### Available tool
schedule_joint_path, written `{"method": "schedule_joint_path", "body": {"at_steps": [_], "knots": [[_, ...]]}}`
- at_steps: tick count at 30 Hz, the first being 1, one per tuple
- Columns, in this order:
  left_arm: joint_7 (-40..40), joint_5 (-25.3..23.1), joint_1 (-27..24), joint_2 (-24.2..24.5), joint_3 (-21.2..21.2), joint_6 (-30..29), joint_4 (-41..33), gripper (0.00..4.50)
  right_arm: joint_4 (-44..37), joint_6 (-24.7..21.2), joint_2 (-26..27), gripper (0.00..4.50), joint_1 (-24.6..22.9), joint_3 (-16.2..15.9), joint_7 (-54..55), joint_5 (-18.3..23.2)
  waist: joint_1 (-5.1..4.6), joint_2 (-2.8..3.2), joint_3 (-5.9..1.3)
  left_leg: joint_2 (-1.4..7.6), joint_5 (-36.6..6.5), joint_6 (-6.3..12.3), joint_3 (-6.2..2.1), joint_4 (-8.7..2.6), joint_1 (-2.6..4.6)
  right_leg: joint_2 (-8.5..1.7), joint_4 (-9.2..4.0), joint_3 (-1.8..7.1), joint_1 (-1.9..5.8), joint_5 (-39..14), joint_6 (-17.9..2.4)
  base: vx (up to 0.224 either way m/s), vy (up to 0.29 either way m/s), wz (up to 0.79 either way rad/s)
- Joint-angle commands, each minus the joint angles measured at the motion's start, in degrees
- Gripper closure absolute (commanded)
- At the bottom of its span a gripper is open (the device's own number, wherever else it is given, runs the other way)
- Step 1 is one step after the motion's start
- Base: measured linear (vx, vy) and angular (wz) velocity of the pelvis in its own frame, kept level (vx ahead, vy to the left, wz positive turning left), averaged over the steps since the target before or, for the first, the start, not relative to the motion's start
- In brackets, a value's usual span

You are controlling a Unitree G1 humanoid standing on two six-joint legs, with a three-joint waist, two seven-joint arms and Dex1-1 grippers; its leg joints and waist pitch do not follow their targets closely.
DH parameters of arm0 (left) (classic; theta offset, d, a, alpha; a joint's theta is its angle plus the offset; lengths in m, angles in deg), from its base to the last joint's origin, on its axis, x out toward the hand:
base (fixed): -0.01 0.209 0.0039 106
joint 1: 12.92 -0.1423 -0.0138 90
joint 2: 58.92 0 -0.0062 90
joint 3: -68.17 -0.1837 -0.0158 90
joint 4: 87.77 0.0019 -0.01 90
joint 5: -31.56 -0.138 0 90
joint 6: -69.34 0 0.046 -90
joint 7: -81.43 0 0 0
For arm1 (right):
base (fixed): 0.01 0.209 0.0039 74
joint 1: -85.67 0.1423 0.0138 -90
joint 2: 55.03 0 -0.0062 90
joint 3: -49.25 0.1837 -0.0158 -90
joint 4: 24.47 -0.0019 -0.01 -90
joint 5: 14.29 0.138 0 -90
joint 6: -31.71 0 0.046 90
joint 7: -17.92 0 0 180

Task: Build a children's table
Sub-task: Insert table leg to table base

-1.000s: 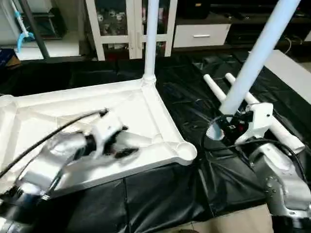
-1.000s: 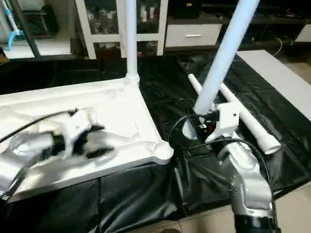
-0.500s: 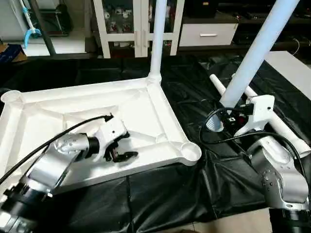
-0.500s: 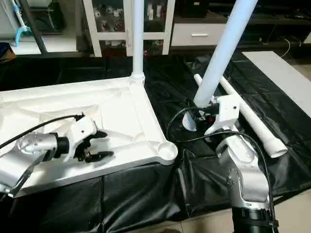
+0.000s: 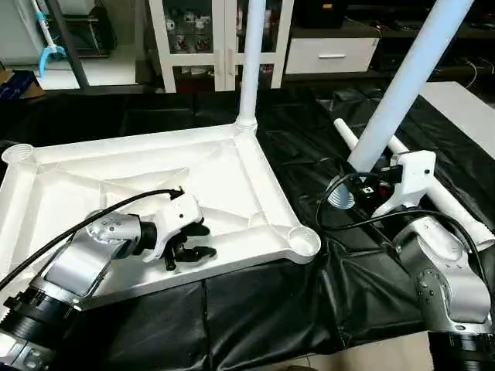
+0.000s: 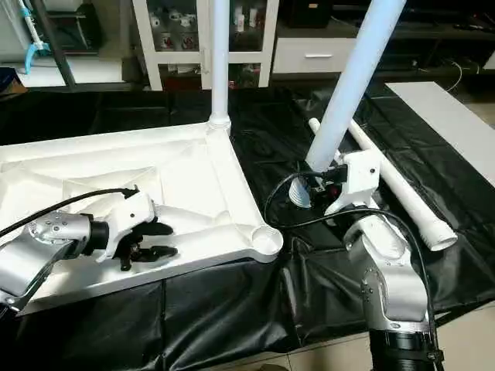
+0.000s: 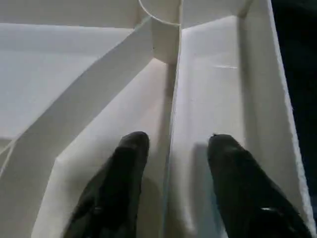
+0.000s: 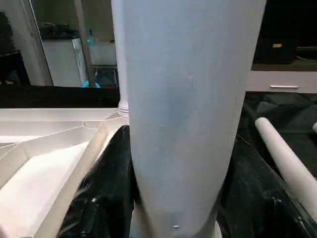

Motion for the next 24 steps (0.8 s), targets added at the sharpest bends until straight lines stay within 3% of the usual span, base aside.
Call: {"method": "schedule_joint_path", "body": {"at_steps": [1, 6, 9, 13, 14, 15, 16, 17, 18, 21, 22, 23, 24], "knots": [[-1.16, -0.69, 1.01, 0.58, -1.1, 1.17, 0.89, 2.57, -0.15, 1.09, -0.36, 2.64, 0.54, 0.02, -0.01, -0.17, 0.25, 0.41, -3.89, 4.09, -5.49, 1.26, -1.37, -4.7, 0.87, -4.51, -3.71, 2.46, 2.66, -3.4, -13.9, 0.0, 0.0, 0.0], [-3.64, -1.37, 2.19, 1.69, -1.7, 3.04, 3.49, 3.15, -0.18, 1.33, -0.02, 2.64, 0.41, -0.14, -0.1, -0.23, 0.27, 0.63, -3.87, 4.06, -5.0, 1.52, -1.39, -4.7, 0.86, -4.51, -3.59, 2.42, 2.64, -1.83, -14.32, 0.0, 0.0, 0.0], [-4.74, -2.02, 2.77, 1.95, -1.81, 4.24, 5.18, 3.27, -0.32, 1.54, 0.19, 2.64, 0.17, -0.35, -0.02, -0.24, 0.23, 0.59, -3.87, 4.04, -5.23, 1.48, -1.34, -4.71, 0.97, -4.47, -3.66, 2.42, 2.57, -1.92, -14.35, 0.0, 0.0, 0.0], [-6.91, -3.15, 3.81, 3.4, -1.95, 6.38, 7.23, 3.62, -0.6, 1.7, 0.6, 2.64, -0.13, -0.54, 0.2, -0.15, 0.29, 1.0, -3.8, 4.11, -6.19, 0.81, -1.43, -4.83, 1.04, -4.52, -3.53, 2.39, 2.51, -1.79, -14.55, 0.0, 0.0, 0.0], [-7.94, -3.87, 4.2, 4.32, -2.22, 7.96, 8.24, 3.7, -0.65, 1.82, 0.72, 2.64, -0.31, -0.61, 0.24, -0.15, 0.26, 0.91, -3.75, 4.09, -6.58, 0.73, -1.43, -4.9, 1.02, -4.53, -3.66, 2.42, 2.51, -2.12, -14.52, 0.0, 0.0, 0.0], [-8.74, -4.51, 4.46, 5.08, -2.53, 9.6, 9.13, 3.79, -0.65, 1.94, 0.82, 2.64, -0.42, -0.68, 0.28, -0.19, 0.34, 1.29, -3.72, 4.12, -6.8, 0.51, -1.51, -4.92, 1.03, -4.58, -3.57, 2.42, 2.49, -2.1, -14.57, 0.0, 0.0, 0.0], [-10.15, -4.91, 4.53, 6.02, -2.89, 11.84, 9.91, 3.88, -0.72, 1.99, 0.96, 2.64, -0.55, -0.7, 0.36, -0.17, 0.19, 1.0, -3.73, 4.05, -7.13, 0.46, -1.45, -4.93, 0.97, -4.45, -3.67, 2.43, 2.54, -2.03, -14.39, 0.0, 0.0, 0.0], [-10.34, -4.96, 4.54, 6.14, -2.93, 12.13, 10.02, 3.96, -0.73, 2.0, 0.97, 2.64, -0.57, -0.71, 0.37, -0.16, 0.22, 1.09, -3.71, 4.1, -7.51, 0.31, -1.47, -5.01, 1.06, -4.5, -3.64, 2.44, 2.46, -2.37, -14.25, 0.0, 0.0, 0.0], [-12.44, -5.46, 4.69, 7.59, -3.23, 15.15, 11.61, 4.04, -0.84, 2.07, 1.21, 2.64, -0.76, -0.8, 0.55, -0.14, 0.37, 1.53, -3.67, 4.13, -7.68, 0.1, -1.59, -5.06, 1.14, -4.55, -3.63, 2.41, 2.38, -2.36, -14.26, 0.0, 0.0, 0.0], [-16.06, -5.82, 4.76, 9.84, -3.45, 19.84, 13.84, 4.33, -1.07, 2.27, 1.45, 2.64, -1.17, -0.99, 0.68, -0.2, 0.24, 1.34, -3.69, 4.12, -8.35, -0.3, -1.52, -5.14, 1.21, -4.49, -3.57, 2.39, 2.29, -2.15, -14.34, 0.0, 0.0, 0.0], [-16.81, -7.38, 5.37, 12.32, -3.18, 22.99, 17.55, 4.39, -1.33, 2.48, 1.79, 2.64, -1.69, -1.05, 0.96, -0.2, 0.23, 1.95, -3.54, 4.01, -9.39, -0.79, -1.52, -5.25, 1.26, -4.33, -3.78, 2.31, 2.07, -2.2, -14.3, 0.0, 0.0, 0.0], [-16.63, -7.96, 5.62, 12.97, -3.11, 23.57, 18.66, 4.45, -1.39, 2.55, 1.88, 2.64, -1.84, -1.04, 1.05, -0.2, 0.09, 1.76, -3.6, 4.04, -9.74, -1.09, -1.52, -5.27, 1.2, -4.4, -3.57, 2.37, 2.25, -2.01, -14.32, 0.0, 0.0, 0.0], [-16.42, -8.6, 6.09, 13.66, -2.89, 24.23, 20.38, 4.45, -1.4, 2.68, 2.03, 2.64, -1.98, -1.07, 1.23, -0.22, 0.42, 2.8, -3.55, 3.98, -10.47, -1.57, -1.72, -5.31, 1.32, -4.53, -3.45, 2.36, 2.13, -2.14, -14.37, 0.0, 0.0, 0.0]]}}
